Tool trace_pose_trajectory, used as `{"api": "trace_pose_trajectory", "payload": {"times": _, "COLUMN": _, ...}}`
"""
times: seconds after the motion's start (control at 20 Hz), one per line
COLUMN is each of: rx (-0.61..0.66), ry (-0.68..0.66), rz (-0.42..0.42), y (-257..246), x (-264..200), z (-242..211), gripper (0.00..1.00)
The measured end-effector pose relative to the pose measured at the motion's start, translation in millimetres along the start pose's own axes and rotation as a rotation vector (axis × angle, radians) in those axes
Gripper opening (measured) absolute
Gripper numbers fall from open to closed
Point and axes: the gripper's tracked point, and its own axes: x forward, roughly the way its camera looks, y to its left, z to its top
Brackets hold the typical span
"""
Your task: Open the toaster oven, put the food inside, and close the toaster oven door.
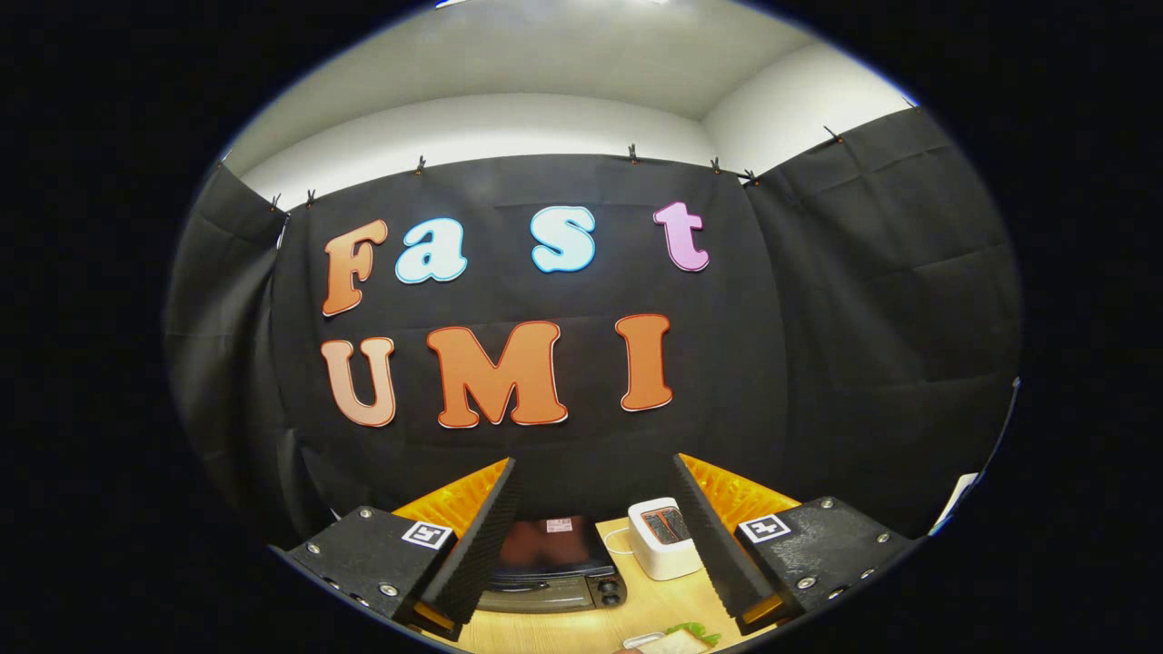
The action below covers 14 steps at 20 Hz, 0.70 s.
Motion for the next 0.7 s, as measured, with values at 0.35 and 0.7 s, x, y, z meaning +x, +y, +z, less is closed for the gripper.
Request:
{"api": "trace_pose_trajectory", "payload": {"times": 0.35, "rx": 0.009, "ry": 0.002, "rz": 0.084, "y": 62.9, "x": 47.3, "z": -76.9, "gripper": 0.98}}
{"api": "trace_pose_trajectory", "payload": {"times": 0.7, "rx": -0.008, "ry": 0.113, "rz": 0.157, "y": 126.2, "x": 78.8, "z": -196.2, "gripper": 0.99}}
